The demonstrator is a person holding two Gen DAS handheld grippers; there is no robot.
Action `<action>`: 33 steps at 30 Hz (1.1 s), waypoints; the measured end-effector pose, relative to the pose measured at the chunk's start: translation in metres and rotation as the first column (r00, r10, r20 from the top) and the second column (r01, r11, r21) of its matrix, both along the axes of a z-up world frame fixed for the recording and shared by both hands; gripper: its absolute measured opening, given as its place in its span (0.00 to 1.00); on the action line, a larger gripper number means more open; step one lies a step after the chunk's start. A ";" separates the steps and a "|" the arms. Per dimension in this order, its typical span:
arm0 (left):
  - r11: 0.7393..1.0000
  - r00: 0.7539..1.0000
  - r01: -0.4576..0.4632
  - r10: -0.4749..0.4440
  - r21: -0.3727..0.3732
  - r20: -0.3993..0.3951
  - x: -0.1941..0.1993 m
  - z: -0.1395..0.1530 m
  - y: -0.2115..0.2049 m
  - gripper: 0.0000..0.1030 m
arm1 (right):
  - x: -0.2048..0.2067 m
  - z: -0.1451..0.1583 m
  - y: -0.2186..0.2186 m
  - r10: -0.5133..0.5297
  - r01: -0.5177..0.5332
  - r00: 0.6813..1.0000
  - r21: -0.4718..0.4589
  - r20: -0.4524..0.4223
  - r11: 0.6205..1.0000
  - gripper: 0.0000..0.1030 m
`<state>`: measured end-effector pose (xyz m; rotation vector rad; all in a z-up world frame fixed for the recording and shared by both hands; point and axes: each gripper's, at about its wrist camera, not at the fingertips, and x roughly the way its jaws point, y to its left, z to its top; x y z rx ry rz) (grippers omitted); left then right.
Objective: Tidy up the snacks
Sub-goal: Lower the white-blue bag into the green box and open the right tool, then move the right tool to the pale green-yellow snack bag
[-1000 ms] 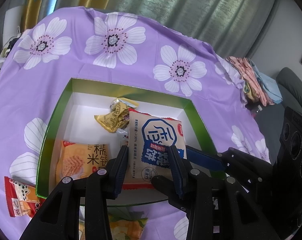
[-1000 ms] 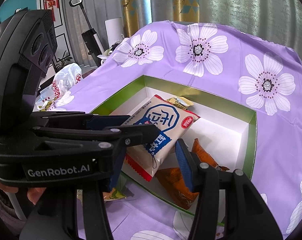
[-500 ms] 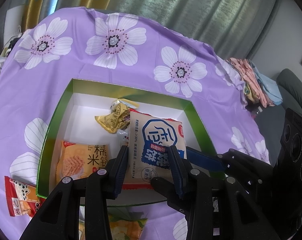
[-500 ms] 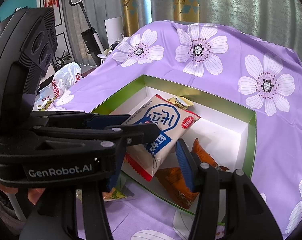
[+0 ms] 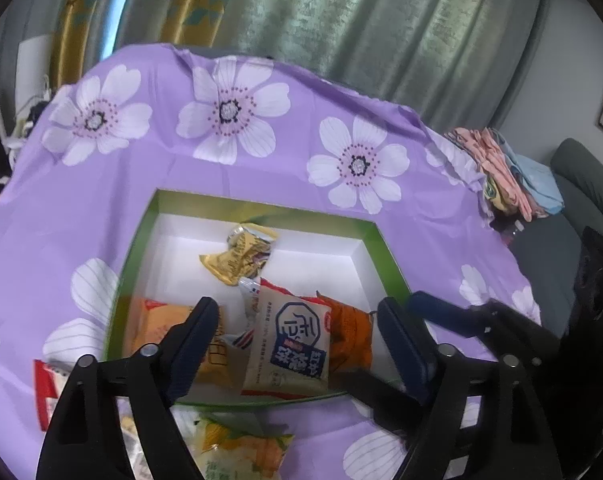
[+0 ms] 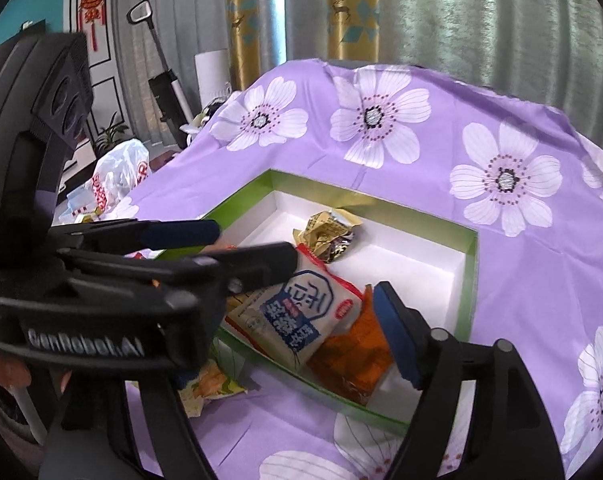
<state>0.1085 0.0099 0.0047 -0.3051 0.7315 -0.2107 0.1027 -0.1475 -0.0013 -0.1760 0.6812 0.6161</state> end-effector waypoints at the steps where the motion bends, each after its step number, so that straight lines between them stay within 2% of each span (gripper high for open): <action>1: 1.000 1.000 -0.006 0.006 0.004 0.005 -0.002 0.002 0.001 0.86 | -0.002 0.003 -0.001 -0.008 0.008 1.000 0.002 0.005 1.000 0.78; 5: 1.000 1.000 -0.016 0.017 -0.017 0.027 -0.015 0.009 0.012 0.95 | -0.016 0.020 -0.017 -0.074 0.074 0.996 0.014 0.049 0.997 0.84; 7: 0.999 0.999 -0.032 0.033 -0.031 0.030 -0.023 0.012 0.022 0.95 | -0.030 0.024 -0.028 -0.105 0.102 0.993 0.046 0.058 0.994 0.94; 9: 0.996 0.998 -0.049 0.051 -0.072 0.030 -0.031 0.013 0.037 0.97 | -0.042 0.019 -0.035 -0.110 0.108 0.993 0.067 0.036 0.992 0.99; 13: 0.986 0.995 -0.093 0.095 -0.138 0.011 -0.048 0.011 0.062 0.99 | -0.062 -0.007 -0.032 -0.063 0.067 0.996 0.059 -0.065 0.996 0.99; 17: 0.984 0.995 -0.100 0.096 -0.149 -0.030 -0.064 0.004 0.076 0.99 | -0.081 -0.032 -0.014 -0.008 0.013 0.991 0.038 -0.132 0.999 0.99; 19: 0.981 0.995 -0.096 0.091 -0.166 -0.036 -0.074 -0.002 0.082 0.99 | -0.089 -0.040 -0.005 0.009 -0.007 0.990 0.018 -0.140 1.000 0.99; 23: 0.965 0.997 -0.083 0.081 -0.250 -0.019 -0.099 -0.022 0.093 0.99 | -0.097 -0.050 0.010 0.030 -0.030 0.986 -0.003 -0.165 1.000 0.99; 26: 0.969 0.999 -0.048 0.043 -0.243 -0.025 -0.107 -0.030 0.087 0.99 | -0.100 -0.053 0.013 0.038 -0.039 0.984 -0.001 -0.177 0.999 0.99; 29: 0.970 0.997 -0.001 -0.017 -0.245 -0.073 -0.107 -0.043 0.076 0.99 | -0.106 -0.056 0.013 0.036 -0.038 0.983 -0.009 -0.179 0.999 0.99; 33: 0.948 0.989 -0.005 -0.043 -0.319 -0.143 -0.107 -0.060 0.072 0.99 | -0.109 -0.061 0.009 0.035 -0.037 0.980 -0.006 -0.196 0.999 0.99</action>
